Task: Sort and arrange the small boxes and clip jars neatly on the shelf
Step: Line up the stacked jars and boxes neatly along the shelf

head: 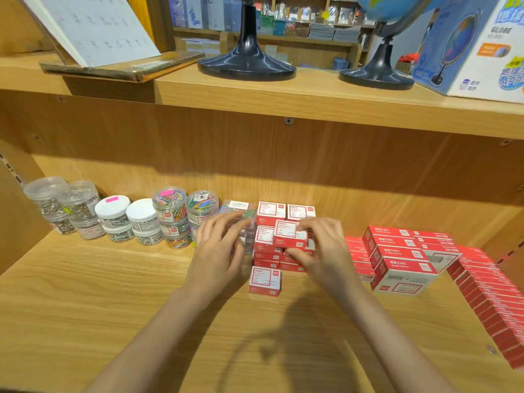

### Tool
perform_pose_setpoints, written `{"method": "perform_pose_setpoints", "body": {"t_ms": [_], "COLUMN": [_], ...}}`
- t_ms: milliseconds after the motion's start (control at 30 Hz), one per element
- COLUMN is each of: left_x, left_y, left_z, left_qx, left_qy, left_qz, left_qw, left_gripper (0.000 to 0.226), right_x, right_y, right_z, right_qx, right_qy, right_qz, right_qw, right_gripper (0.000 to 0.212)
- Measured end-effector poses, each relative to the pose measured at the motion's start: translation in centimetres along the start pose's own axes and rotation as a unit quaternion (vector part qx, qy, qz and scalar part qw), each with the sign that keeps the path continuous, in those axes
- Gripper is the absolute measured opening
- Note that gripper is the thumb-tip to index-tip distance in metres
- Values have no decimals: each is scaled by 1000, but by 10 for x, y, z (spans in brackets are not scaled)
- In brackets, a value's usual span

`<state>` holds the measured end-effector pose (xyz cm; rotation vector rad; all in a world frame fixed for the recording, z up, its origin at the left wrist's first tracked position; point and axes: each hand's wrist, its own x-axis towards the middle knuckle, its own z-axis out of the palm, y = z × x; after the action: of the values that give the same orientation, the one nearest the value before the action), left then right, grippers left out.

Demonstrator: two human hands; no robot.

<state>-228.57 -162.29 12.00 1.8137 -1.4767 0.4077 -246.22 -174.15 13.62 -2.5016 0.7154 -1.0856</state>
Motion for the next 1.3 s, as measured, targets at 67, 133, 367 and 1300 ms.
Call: {"method": "perform_pose_setpoints", "body": {"t_ms": [67,133,367,1300], "left_x": [-5,-7,-22,-7], "left_y": [-2,-3,-1,26], "left_z": [-1,-3,0,19], "left_qx": [3,5,-35,-227], "left_qy": [-5,-15,-51,-8], "left_qz": [-7,-10,-17,-123], "left_qw": [1000,1000,998,966], "left_gripper": [37,37,41,39], "right_x": [3,6,-7,-6], "right_y": [-8,-13,-9,6], "right_z": [11,18,9,-15], "right_qx": [-20,-47,-94,75], "right_qy": [-9,-23,19,10], "right_qz": [-20,-20,-11,83], "right_qw": [1000,998,995,994], "right_gripper": [39,37,38,22]}}
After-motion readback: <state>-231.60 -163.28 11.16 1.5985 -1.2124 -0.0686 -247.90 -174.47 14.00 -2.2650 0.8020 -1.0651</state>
